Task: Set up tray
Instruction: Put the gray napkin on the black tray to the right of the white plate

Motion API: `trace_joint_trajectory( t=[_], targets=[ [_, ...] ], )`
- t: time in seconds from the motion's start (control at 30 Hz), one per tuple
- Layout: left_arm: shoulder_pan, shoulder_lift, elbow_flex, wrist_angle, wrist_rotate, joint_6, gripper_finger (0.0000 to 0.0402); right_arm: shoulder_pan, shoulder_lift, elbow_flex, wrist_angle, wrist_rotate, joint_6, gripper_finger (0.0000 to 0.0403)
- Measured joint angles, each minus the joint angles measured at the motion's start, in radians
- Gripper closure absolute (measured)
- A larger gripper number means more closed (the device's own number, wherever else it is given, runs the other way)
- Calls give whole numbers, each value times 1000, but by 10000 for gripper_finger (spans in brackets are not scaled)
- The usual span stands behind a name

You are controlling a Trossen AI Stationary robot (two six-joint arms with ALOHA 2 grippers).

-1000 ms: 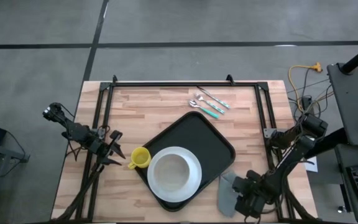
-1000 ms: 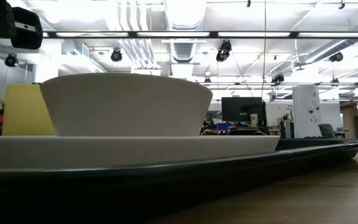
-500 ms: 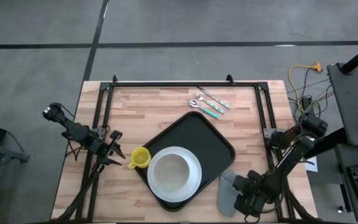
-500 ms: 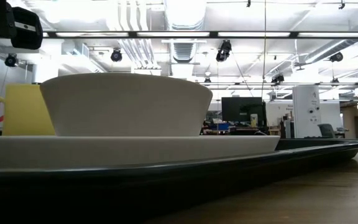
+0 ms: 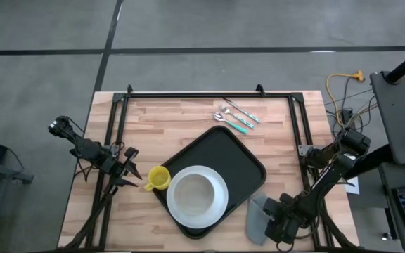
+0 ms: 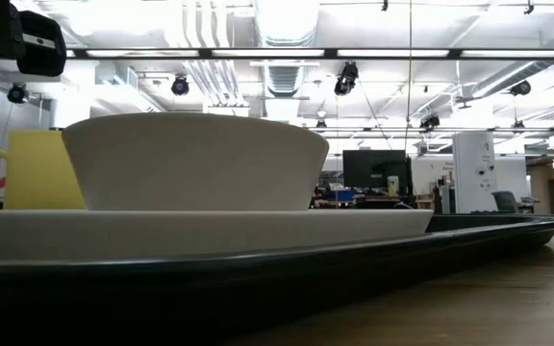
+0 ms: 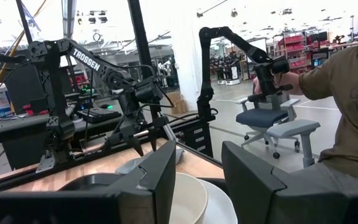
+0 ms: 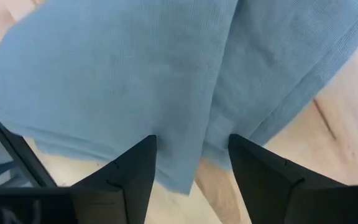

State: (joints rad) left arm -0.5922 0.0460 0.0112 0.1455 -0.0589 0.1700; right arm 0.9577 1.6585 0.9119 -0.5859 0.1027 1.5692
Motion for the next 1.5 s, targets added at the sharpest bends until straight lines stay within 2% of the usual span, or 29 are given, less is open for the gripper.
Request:
trace_joint_trajectory(
  t=[0.17,0.4,0.6,0.83,1.13,1.5],
  targets=[
    [0,0,0,0,0,0,285,0,0,-2,29,-27,20,240],
    [0,0,0,0,0,0,285,0,0,-30,184,-25,-15,274],
    [0,0,0,0,0,0,285,0,-2,-83,198,-27,47,290],
    [0,0,0,0,0,0,285,0,-4,-112,239,-28,30,317],
    [0,0,0,0,0,0,285,-1,-2,-112,243,-55,-35,389],
    [0,0,0,0,0,0,285,-3,5,-42,170,-66,-154,394]
  ],
)
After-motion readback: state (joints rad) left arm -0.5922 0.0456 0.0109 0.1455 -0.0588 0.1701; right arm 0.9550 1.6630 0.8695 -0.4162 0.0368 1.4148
